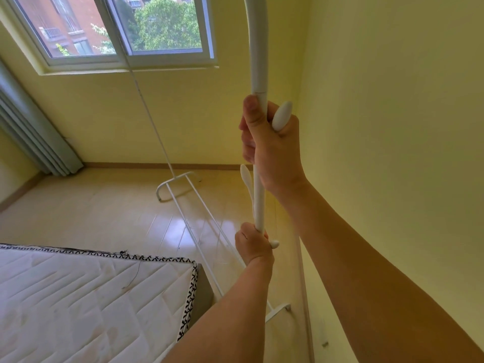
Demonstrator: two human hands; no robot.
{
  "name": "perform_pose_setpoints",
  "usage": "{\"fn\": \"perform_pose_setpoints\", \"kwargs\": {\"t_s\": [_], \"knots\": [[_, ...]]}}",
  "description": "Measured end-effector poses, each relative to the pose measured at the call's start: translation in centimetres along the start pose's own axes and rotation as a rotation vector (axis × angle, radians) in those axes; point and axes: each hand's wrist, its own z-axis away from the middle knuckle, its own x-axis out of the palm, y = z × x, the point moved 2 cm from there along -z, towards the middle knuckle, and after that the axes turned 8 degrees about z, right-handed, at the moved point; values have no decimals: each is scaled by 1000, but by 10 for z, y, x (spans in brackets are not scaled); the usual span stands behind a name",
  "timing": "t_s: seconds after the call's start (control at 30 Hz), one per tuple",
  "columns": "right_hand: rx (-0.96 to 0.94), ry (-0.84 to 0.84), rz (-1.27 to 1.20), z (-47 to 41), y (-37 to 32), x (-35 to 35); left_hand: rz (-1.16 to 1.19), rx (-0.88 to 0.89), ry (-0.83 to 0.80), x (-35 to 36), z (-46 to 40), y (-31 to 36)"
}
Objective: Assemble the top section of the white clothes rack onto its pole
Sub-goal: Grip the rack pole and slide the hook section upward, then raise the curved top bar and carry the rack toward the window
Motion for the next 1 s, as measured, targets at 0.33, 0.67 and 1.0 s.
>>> {"fn": "perform_pose_setpoints", "kwargs": {"t_s": [0.33,0.67,1.0], "knots": [[24,-65,-33,-82,49,21,-61,-9,-21,30,-91,25],[26,-80,-6,-172,101,18,-103,-55,-19,80,-167,50],[54,-161,-38,-243,142,-12,-267,-33,-598,112,-228,72]]}}
